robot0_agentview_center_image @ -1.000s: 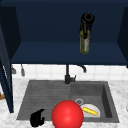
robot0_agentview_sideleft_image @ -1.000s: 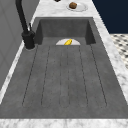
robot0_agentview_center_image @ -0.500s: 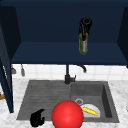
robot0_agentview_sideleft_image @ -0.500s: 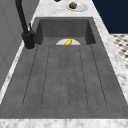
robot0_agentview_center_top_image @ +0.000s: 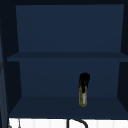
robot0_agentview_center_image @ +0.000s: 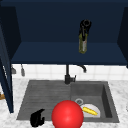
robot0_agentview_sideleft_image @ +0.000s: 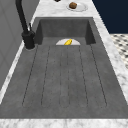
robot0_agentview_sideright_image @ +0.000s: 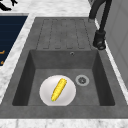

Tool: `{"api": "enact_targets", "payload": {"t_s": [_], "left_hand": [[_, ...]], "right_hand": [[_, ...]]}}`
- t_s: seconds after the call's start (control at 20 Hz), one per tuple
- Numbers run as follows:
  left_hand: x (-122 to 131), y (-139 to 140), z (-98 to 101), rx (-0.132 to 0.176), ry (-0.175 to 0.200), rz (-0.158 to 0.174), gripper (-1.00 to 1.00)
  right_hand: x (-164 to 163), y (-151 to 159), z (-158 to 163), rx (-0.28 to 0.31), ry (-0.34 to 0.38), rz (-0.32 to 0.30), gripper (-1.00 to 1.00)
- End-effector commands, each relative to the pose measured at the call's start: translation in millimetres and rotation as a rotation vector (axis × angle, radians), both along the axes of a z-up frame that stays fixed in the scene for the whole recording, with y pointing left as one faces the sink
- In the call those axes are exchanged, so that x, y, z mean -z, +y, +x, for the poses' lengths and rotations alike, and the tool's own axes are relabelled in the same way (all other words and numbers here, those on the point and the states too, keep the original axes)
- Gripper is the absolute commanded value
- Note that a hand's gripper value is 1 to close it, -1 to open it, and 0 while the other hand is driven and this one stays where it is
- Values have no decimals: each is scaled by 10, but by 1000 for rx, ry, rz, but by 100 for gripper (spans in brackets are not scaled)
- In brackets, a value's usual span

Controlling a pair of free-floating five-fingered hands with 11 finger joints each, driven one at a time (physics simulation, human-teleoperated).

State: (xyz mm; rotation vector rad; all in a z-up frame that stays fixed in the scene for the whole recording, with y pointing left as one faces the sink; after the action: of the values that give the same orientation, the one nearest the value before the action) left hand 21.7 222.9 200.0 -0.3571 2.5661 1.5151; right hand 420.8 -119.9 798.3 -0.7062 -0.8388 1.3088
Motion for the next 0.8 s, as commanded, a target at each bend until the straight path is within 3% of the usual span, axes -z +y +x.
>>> {"api": "enact_targets", "payload": {"t_s": [0.0,0.3,0.5,0.75], "left_hand": [[0,0,0,0,0,0,0],[0,0,0,0,0,0,0],[0,0,0,0,0,0,0],[0,0,0,0,0,0,0]], "right_hand": [[134,-23,309,0,-20,25,100],[528,-34,750,0,17,28,100],[854,-92,1106,-1,3,43,100],[1048,-152,1484,-20,94,57,100]]}}
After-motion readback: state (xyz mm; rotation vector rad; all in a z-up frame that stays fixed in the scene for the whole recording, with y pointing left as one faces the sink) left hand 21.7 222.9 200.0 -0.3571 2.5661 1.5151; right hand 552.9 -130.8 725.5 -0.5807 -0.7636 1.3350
